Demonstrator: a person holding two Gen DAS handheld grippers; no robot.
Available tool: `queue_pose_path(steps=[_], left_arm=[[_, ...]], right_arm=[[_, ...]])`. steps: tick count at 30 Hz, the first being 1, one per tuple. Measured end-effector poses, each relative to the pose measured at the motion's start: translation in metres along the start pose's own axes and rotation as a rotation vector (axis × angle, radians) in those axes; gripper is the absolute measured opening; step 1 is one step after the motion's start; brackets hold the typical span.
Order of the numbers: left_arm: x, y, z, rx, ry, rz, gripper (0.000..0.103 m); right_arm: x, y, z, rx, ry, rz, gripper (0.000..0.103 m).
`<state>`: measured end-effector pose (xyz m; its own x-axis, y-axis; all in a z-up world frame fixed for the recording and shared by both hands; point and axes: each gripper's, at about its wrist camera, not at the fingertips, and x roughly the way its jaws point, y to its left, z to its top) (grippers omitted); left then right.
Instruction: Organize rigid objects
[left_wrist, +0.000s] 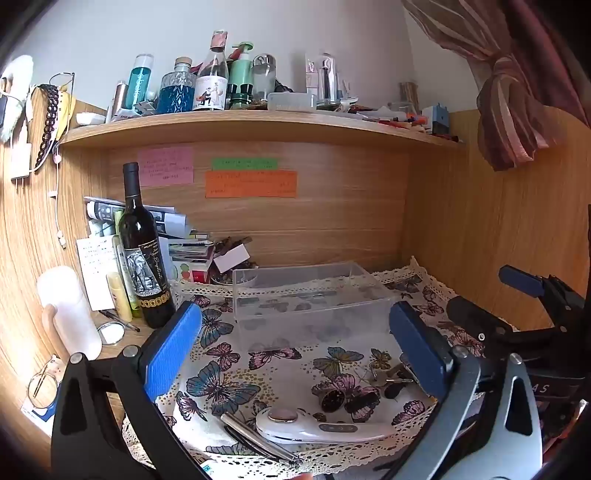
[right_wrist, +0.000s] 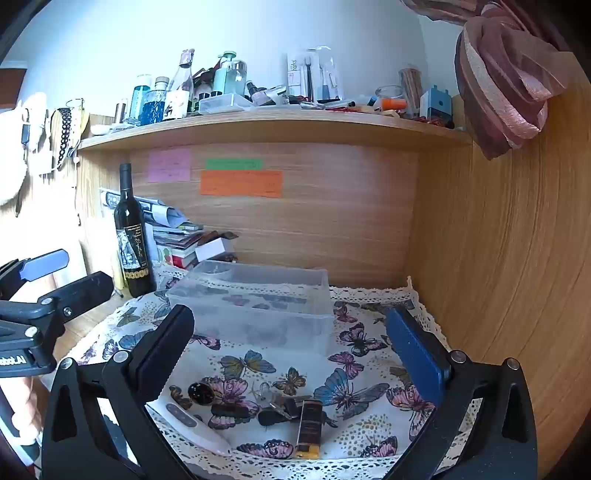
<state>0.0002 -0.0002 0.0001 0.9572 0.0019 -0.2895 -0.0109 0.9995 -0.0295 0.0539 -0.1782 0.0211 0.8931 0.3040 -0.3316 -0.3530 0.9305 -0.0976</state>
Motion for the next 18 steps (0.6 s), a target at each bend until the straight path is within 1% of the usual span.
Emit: queue_pose_path(steps=[7,9,14,18], left_arm=[[-0.0008,0.0007,0.0001,-0.009,-0.003,-0.007,0.103],[0.0054,0.0028,-0.0002,-0.009,-0.004,-0.008,0.103],[0.0008,0.0022,0.0026,-0.012,-0.005,-0.020,0.103],[0.0024,-0.0010,0.0026,-0.002,-0.008,-0.019,0.103]], right_arm=[[0.0004,0.0004,-0.0001,0.004,0.001,0.000,0.103],[0.0004,0.0005,-0.0001,0.004,0.000,0.001,0.103],[-0.0007,-0.0011,-0.0007,0.008,-0.002,0.000,0.103],[0.0002,-0.0007,-0.0014,0.012,-0.002,-0.001,0.103]])
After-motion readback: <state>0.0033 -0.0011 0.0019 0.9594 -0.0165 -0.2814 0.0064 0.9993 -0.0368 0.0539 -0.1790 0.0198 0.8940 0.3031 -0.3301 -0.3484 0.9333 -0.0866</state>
